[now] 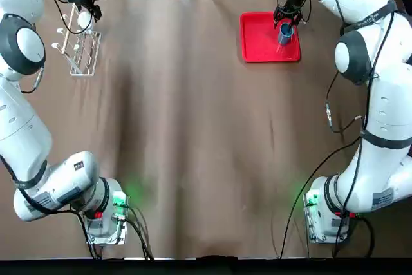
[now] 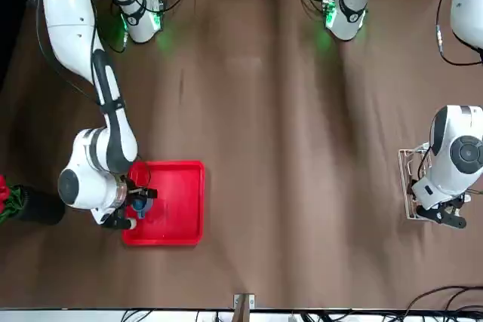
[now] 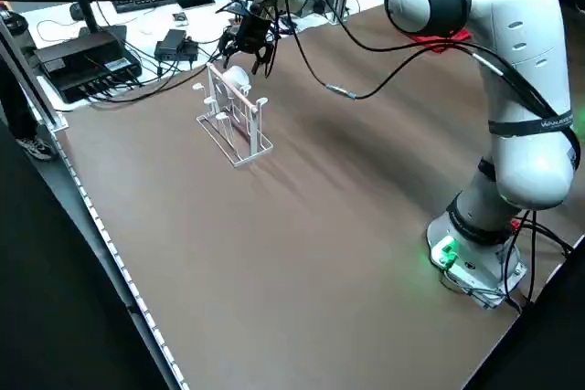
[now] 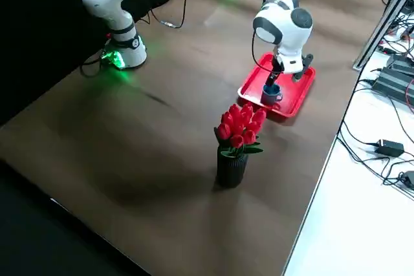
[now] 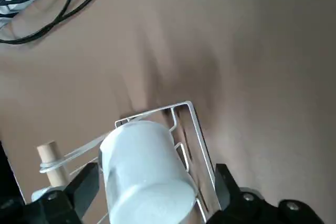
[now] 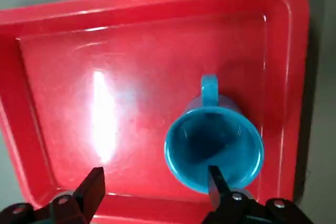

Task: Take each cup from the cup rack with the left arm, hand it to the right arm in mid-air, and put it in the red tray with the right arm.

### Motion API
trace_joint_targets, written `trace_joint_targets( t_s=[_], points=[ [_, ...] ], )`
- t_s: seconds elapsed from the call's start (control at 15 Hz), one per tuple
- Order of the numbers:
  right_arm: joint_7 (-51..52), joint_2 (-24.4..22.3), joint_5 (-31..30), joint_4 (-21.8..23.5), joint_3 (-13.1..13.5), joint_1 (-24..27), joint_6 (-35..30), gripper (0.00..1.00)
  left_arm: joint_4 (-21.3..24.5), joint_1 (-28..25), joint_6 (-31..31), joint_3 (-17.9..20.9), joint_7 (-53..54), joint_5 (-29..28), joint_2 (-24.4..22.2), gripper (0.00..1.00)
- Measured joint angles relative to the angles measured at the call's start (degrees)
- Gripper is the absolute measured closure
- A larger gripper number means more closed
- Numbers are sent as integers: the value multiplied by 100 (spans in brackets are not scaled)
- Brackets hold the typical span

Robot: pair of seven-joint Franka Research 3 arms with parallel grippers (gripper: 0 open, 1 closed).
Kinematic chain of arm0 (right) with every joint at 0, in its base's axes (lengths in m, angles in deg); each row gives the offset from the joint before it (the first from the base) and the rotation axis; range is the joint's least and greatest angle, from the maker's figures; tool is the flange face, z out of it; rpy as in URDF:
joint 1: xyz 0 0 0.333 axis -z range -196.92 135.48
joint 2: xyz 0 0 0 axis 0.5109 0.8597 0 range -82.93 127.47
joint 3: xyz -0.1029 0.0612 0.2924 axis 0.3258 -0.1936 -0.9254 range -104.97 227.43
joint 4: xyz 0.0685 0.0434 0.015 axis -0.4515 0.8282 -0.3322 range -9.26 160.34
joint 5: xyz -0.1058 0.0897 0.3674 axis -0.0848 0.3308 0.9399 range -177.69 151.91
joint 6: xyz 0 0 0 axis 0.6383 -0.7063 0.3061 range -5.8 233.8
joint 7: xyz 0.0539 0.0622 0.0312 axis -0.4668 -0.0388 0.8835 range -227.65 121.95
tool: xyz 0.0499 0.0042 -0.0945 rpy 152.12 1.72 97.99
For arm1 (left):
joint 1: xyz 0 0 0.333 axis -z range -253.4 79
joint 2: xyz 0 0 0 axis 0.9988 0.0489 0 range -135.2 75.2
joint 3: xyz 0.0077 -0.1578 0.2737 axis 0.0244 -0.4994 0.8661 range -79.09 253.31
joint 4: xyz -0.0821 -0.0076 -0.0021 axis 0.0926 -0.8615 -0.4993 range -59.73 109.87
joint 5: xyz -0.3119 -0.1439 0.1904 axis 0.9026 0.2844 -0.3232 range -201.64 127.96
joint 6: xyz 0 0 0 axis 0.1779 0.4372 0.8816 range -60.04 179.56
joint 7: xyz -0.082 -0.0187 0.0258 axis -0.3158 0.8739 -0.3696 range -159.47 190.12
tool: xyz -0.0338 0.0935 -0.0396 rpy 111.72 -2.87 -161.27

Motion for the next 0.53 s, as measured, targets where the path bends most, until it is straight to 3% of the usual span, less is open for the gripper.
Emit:
trace_joint_targets(
  t_s=[0.53],
  points=[
    [20, -959, -83, -107, 32, 163, -364, 1, 72, 3, -37, 3, 2, -416, 56, 4]
  ],
)
